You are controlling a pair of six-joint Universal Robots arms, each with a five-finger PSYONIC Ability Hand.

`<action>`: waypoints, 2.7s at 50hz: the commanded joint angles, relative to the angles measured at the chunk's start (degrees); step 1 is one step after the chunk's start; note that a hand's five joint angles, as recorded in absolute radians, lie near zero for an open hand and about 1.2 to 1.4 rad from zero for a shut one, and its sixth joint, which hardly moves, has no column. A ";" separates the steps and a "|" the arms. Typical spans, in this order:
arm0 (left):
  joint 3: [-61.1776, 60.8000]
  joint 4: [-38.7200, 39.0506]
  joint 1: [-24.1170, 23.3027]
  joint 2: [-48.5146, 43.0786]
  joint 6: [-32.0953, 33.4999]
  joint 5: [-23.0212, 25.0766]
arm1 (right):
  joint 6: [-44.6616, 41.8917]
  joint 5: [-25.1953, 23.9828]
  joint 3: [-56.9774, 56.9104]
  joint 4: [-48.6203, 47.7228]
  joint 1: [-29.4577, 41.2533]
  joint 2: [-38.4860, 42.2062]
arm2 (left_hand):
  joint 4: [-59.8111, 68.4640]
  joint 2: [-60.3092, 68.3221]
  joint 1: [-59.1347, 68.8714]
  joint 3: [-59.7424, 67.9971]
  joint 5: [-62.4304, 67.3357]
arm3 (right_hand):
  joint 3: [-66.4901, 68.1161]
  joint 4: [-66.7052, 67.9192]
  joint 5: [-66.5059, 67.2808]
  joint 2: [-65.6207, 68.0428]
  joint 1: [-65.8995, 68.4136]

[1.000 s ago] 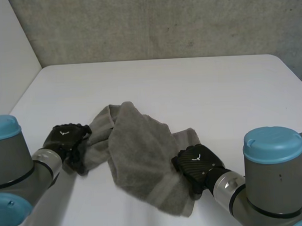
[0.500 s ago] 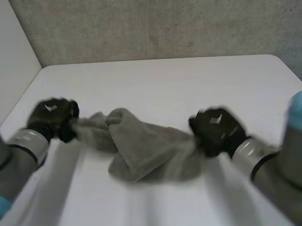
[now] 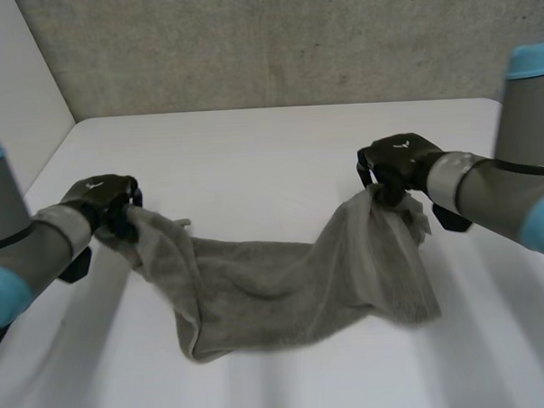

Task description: Fold the towel.

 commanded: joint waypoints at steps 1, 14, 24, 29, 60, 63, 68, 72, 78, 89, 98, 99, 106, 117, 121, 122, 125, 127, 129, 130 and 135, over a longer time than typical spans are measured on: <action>15.78 0.08 -0.80 -10.31 -3.19 -1.91 | -0.01 7.75 -17.35 -1.55 0.76 12.07 | -14.59 -14.60 -14.80 -14.36 -14.88 | -9.81 -9.60 -8.73 -7.70 -7.48; 18.00 -0.10 -1.33 -5.41 -4.78 -7.71 | -2.55 16.03 -20.55 0.39 0.58 7.97 | -60.01 -60.02 -60.22 -59.78 -60.30 | -66.75 -66.54 -65.67 -64.65 -64.43; 0.78 2.10 0.69 7.95 -3.38 -2.01 | -13.28 10.22 1.42 -0.40 0.76 -8.65 | -57.32 -57.33 -57.53 -57.09 -57.61 | -66.75 -66.54 -65.67 -64.65 -64.43; -8.74 2.36 2.01 14.38 3.49 5.48 | -13.90 9.25 12.00 -0.93 0.85 -14.48 | -54.96 -54.97 -55.17 -54.74 -55.25 | -66.75 -66.54 -65.67 -64.65 -64.43; -29.05 17.82 9.49 10.44 28.80 10.05 | -21.02 -3.59 47.16 -26.50 -5.48 -15.98 | -47.56 -47.56 -47.76 -47.33 -47.84 | -49.85 -49.64 -48.77 -47.74 -47.52; -28.35 20.02 8.87 9.55 28.71 10.05 | -21.19 -3.50 46.54 -28.17 -5.48 -13.35 | -47.73 -47.73 -47.94 -47.50 -48.02 | -49.85 -49.64 -48.77 -47.74 -47.52; -26.68 22.31 7.73 7.36 28.45 9.87 | -21.28 -3.24 45.58 -30.63 -5.48 -10.79 | -47.90 -47.90 -48.11 -47.67 -48.19 | -49.85 -49.64 -48.77 -47.74 -47.52; -25.27 22.58 7.02 6.30 28.36 9.87 | -21.28 -3.06 44.87 -32.48 -5.48 -9.29 | -47.90 -47.90 -48.11 -47.67 -48.19 | -49.85 -49.64 -48.77 -47.74 -47.52; -23.16 22.58 6.14 4.98 27.22 9.61 | -21.20 -2.71 42.85 -33.72 -5.48 -7.54 | -47.90 -47.90 -48.11 -47.67 -48.19 | -48.17 -47.96 -47.09 -46.06 -45.85; -20.79 22.58 5.70 3.57 23.53 9.61 | -20.67 -1.92 38.90 -34.24 -5.04 -4.90 | -47.73 -47.74 -47.94 -47.50 -48.02 | -42.62 -42.41 -41.54 -40.51 -40.29; -20.35 22.58 5.62 3.04 23.09 9.61 | -20.32 -1.21 36.00 -35.03 -4.60 -2.52 | -47.73 -47.74 -47.94 -47.50 -48.02 | -39.08 -38.87 -38.01 -36.98 -36.76; -20.35 22.58 5.62 3.04 23.09 9.61 | -20.32 -1.21 35.99 -35.03 -4.60 -2.52 | -47.73 -47.74 -47.94 -47.50 -48.02 | -39.08 -38.87 -38.00 -36.97 -36.76; -20.26 22.58 5.62 3.04 23.00 9.52 | -20.32 -1.21 34.59 -34.95 -4.60 -0.77 | -47.73 -47.74 -47.94 -47.50 -48.02 | -39.42 -39.21 -38.34 -37.31 -37.09; -20.26 22.58 5.44 3.13 21.42 9.52 | -16.21 -0.78 32.13 -34.95 -4.87 -1.29 | -47.56 -47.57 -47.77 -47.33 -47.85 | 3.25 3.46 4.33 5.35 5.57; -20.26 22.58 4.83 3.48 21.42 9.52 | -3.66 -0.25 31.60 -36.35 -5.92 -6.36 | -47.73 -47.73 -47.94 -47.50 -48.02 | 3.25 3.46 4.33 5.35 5.57; -20.26 22.58 4.82 3.48 21.42 9.52 | -3.62 -0.25 31.60 -36.35 -5.92 -6.39 | -47.73 -47.74 -47.94 -47.50 -48.02 | 3.25 3.46 4.33 5.35 5.57; -20.52 22.49 4.65 3.83 21.33 9.52 | 5.59 -0.77 32.12 -36.97 -10.74 -12.18 | -47.73 -47.74 -47.94 -47.50 -48.02 | 3.25 3.46 4.33 5.35 5.57; -20.52 22.49 4.56 3.92 21.33 9.52 | 7.18 -0.95 32.30 -36.88 -11.45 -12.80 | -47.73 -47.74 -47.94 -47.50 -48.02 | 3.25 3.46 4.33 5.35 5.57; -20.52 22.49 4.21 3.84 21.33 9.52 | 8.07 -1.04 32.57 -36.97 -11.37 -12.89 | -47.90 -47.90 -48.11 -47.67 -48.19 | 3.25 3.46 4.33 5.35 5.57; -20.52 22.58 4.03 3.75 21.33 9.61 | 8.07 -0.86 32.91 -37.23 -11.20 -12.72 | -47.90 -47.90 -48.11 -47.67 -48.19 | 3.25 3.46 4.33 5.35 5.57; -20.43 22.58 3.86 3.22 21.33 9.61 | 6.75 -0.60 33.53 -37.06 -11.20 -12.28 | -47.90 -47.90 -48.11 -47.67 -48.19 | 3.25 3.46 4.33 5.35 5.57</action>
